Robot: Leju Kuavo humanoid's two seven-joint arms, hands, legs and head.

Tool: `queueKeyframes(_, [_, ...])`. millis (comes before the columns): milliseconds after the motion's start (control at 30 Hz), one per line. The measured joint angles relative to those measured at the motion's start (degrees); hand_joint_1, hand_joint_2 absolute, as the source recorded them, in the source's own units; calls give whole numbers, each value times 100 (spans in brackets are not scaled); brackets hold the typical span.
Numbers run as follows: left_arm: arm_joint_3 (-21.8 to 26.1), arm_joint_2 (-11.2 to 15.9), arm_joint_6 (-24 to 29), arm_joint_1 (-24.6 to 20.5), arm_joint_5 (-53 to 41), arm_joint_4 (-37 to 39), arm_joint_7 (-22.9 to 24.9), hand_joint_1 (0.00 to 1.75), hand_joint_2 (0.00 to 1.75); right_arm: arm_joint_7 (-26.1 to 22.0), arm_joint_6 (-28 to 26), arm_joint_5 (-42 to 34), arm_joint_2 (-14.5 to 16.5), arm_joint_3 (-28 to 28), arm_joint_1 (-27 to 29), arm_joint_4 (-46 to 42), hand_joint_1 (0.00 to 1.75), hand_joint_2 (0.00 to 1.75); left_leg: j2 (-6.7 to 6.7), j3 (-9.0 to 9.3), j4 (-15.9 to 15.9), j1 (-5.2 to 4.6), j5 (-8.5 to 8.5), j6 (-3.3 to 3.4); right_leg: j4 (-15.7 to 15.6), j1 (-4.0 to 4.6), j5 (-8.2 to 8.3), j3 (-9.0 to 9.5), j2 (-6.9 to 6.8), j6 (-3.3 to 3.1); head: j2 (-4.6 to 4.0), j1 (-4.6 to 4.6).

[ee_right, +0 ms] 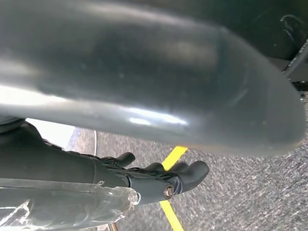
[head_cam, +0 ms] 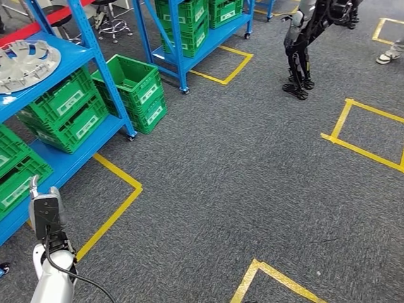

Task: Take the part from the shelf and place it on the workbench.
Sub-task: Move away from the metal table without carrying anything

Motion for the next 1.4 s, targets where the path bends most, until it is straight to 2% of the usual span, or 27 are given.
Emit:
queueKeyframes(67, [0,-3,0,-3,0,0,0,0,0,0,0,0,-1,0,18,1,0,0,105,-368,775,5,-325,-27,0,9,-4,-11,-159,-11,0,-9])
queueKeyframes(100, [1,-3,0,6,0,0,1,0,0,0,0,0,-2,0,22,1,0,0,117,-452,958,8,-349,-35,1,9,-7,-13,-239,-12,0,-10])
queueKeyframes(133, [3,-1,0,13,0,0,1,0,0,0,1,-1,-2,0,21,1,0,0,132,-422,907,10,-259,-39,1,9,-11,-11,-319,-10,0,-11])
queueKeyframes(167, [5,1,0,16,0,0,1,0,0,1,3,-3,-2,0,18,1,0,0,174,-269,625,11,-79,-38,1,7,-18,-3,-396,-5,0,-11])
queueKeyframes(233, [7,-1,1,10,1,0,1,0,0,9,9,-13,-2,0,13,0,0,0,437,191,-208,-10,264,-25,7,27,-45,24,-529,28,0,-20])
queueKeyframes(300, [8,-5,-5,3,12,0,22,0,0,18,16,-22,-3,0,11,0,0,0,618,430,-674,-38,365,33,8,71,-76,53,-636,80,0,-20])
queueKeyframes(367, [28,-4,-34,12,57,9,90,0,0,21,21,-23,-4,1,7,0,0,0,518,425,-725,-49,361,120,-15,85,-91,90,-754,137,0,-12])
queueKeyframes(400, [48,-1,-48,16,88,25,131,0,0,24,22,-22,-4,1,2,0,0,0,452,424,-735,-40,372,157,-5,76,-114,99,-745,173,0,-7])
queueKeyframes(467, [90,2,-50,-17,143,114,178,0,0,29,26,-19,-4,3,-4,0,0,0,321,431,-754,-8,399,232,282,55,-306,-15,-503,232,0,18])
queueKeyframes(533, [124,7,-40,-65,181,249,172,0,0,35,28,-16,-4,4,2,1,0,0,190,426,-756,7,407,275,1061,42,-688,-383,-208,254,-1,51])
queueKeyframes(600, [165,10,-64,-95,218,404,171,0,0,43,28,-15,-5,5,12,1,0,0,31,422,-754,7,409,285,1703,39,-889,-719,-134,255,-1,58])
queueKeyframes(633, [192,10,-91,-115,244,511,192,0,0,46,28,-12,-6,8,14,1,0,0,-54,425,-753,8,410,283,1706,37,-814,-744,-126,249,-1,59])
queueKeyframes(667, [226,11,-125,-149,276,661,223,0,0,49,29,-9,-7,12,14,0,0,0,-144,431,-749,12,412,276,1468,29,-630,-653,-103,241,0,58])
queueKeyframes(700, [271,13,-159,-199,311,848,258,0,0,51,31,-5,-7,21,11,0,0,0,-231,435,-743,20,412,262,1050,13,-389,-469,-16,239,0,60])
queueKeyframes(767, [375,22,-221,-323,387,1319,326,0,0,55,39,-1,-8,47,6,0,0,0,-388,416,-718,21,413,205,292,-42,-87,-121,302,241,0,63])
queueKeyframes(833, [481,48,-257,-419,425,1837,414,0,0,64,48,4,-9,78,-1,0,0,0,-510,370,-717,28,438,127,60,-58,-55,-16,461,213,-1,68])
queueKeyframes(900, [562,83,-265,-451,425,2314,500,0,0,74,51,9,-8,97,-9,0,0,0,-591,340,-738,53,465,56,44,-48,-27,-12,338,140,-1,70])
queueKeyframes(967, [618,100,-267,-469,421,2684,557,0,0,79,55,10,-8,104,-13,0,0,0,-380,229,-541,40,325,4,9,-54,0,0,193,64,0,33])
queueKeyframes(1033, [651,102,-303,-529,419,2962,677,0,0,81,60,11,-11,109,-2,0,0,0,-30,-100,122,22,-34,-31,-10,-36,0,4,19,17,0,-10])
queueKeyframes(1100, [677,103,-391,-552,427,3224,906,0,0,91,62,11,-17,116,14,0,0,0,105,-443,820,26,-287,-51,-9,-19,-16,5,-172,1,-1,-19])
queueKeyframes(1133, [701,103,-453,-532,443,3348,1027,0,0,96,63,12,-20,122,16,0,0,0,126,-483,910,28,-261,-54,-9,-16,-26,10,-260,0,-1,-20])
queueKeyframes(1167, [728,103,-526,-502,469,3461,1138,0,0,100,65,13,-22,129,14,0,0,0,149,-403,768,28,-131,-53,-9,-16,-37,20,-341,7,-1,-21])
queueKeyframes(1200, [759,104,-597,-475,498,3557,1233,0,0,102,68,15,-23,136,10,0,0,0,216,-210,418,26,66,-47,-9,-16,-52,38,-416,19,-1,-21])
queueKeyframes(1267, [812,96,-704,-445,560,3720,1367,0,0,101,75,14,-25,144,7,0,0,0,509,209,-355,-1,348,-13,-3,18,-94,72,-546,67,0,-29])
queueKeyframes(1300, [838,89,-739,-428,592,3790,1403,0,0,95,77,9,-27,144,6,0,0,0,616,331,-592,-17,396,21,-3,42,-117,91,-606,95,-1,-26])
queueKeyframes(1333, [870,83,-775,-402,630,3856,1429,0,0,86,78,3,-28,144,6,0,0,0,658,374,-689,-35,387,59,-12,64,-135,112,-665,124,-1,-23])
queueKeyframes(1400, [938,71,-880,-312,699,3988,1524,0,0,63,79,-5,-30,144,2,0,0,0,523,375,-713,-39,382,141,-41,73,-163,161,-774,185,-1,-13])
